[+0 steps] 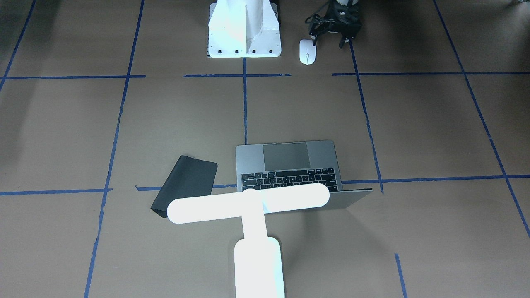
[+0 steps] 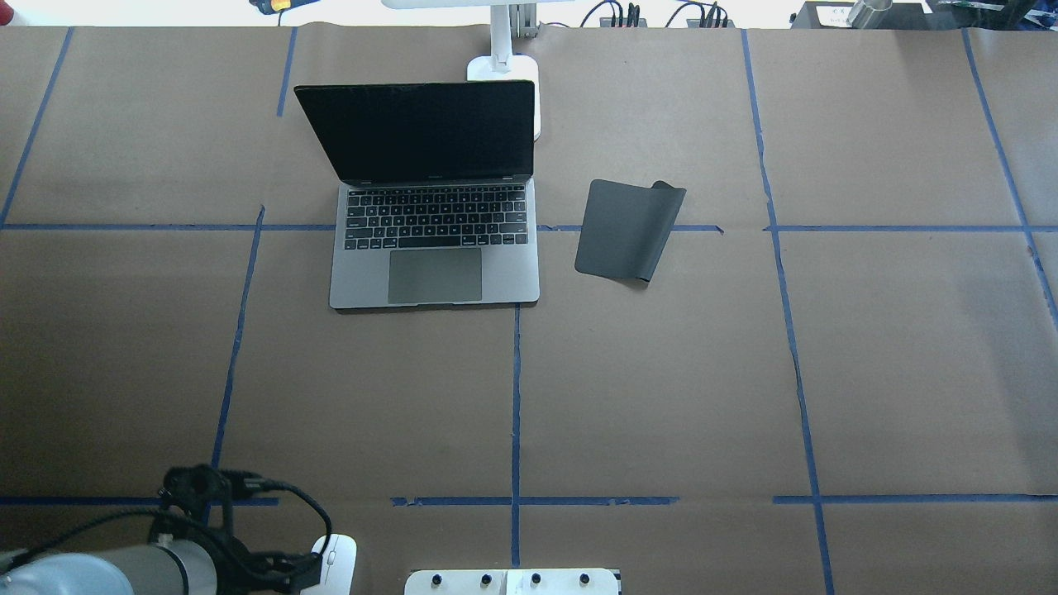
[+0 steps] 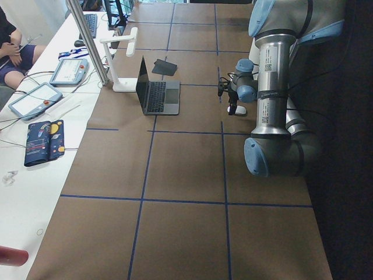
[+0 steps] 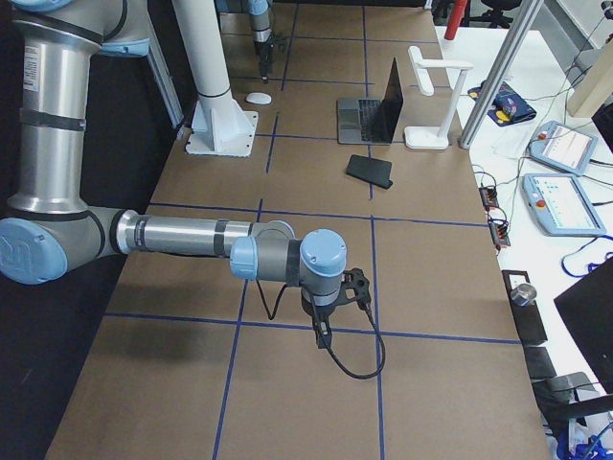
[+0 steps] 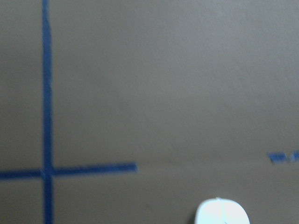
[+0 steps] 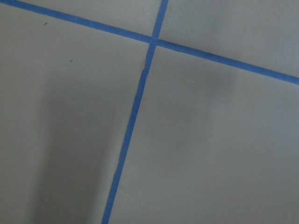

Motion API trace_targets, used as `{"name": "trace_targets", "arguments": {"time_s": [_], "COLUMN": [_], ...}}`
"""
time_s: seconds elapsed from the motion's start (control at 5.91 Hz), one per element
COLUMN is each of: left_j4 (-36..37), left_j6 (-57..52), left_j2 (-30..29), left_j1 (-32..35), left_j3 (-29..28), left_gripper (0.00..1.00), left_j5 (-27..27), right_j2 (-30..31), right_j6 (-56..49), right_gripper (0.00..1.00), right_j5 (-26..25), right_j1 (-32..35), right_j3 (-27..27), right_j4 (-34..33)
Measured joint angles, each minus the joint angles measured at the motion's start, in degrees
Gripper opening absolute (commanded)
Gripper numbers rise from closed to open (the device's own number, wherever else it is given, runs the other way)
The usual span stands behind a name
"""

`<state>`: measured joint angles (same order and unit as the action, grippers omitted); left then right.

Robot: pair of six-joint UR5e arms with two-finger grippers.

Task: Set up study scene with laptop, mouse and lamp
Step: 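Withdraw the right gripper while the left gripper reaches for the white mouse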

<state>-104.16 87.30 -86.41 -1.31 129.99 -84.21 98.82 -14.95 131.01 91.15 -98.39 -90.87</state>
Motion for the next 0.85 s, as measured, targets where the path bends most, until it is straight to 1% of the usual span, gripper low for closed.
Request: {"name": "trace_targets", "arguments": {"time_s": [0.34,0.85], "left_j4": [0.1,0.6], "left_j6": [2.1,2.4], "left_j2": [-4.0,-5.0], "left_j1": [-5.3,-6.8], "left_j3": [-3.9,-6.4], "left_gripper": [1.0,1.0], "left_j5": [4.3,5.2], "right_j2": [-0.2,-0.3], "right_j6": [0.2,0.3], "right_gripper": [1.0,1.0], "right_j5": [0.0,0.0], "right_j1": [0.1,0.1], "right_j3": [0.0,0.0], "right_j4": [-0.2,-0.2]}}
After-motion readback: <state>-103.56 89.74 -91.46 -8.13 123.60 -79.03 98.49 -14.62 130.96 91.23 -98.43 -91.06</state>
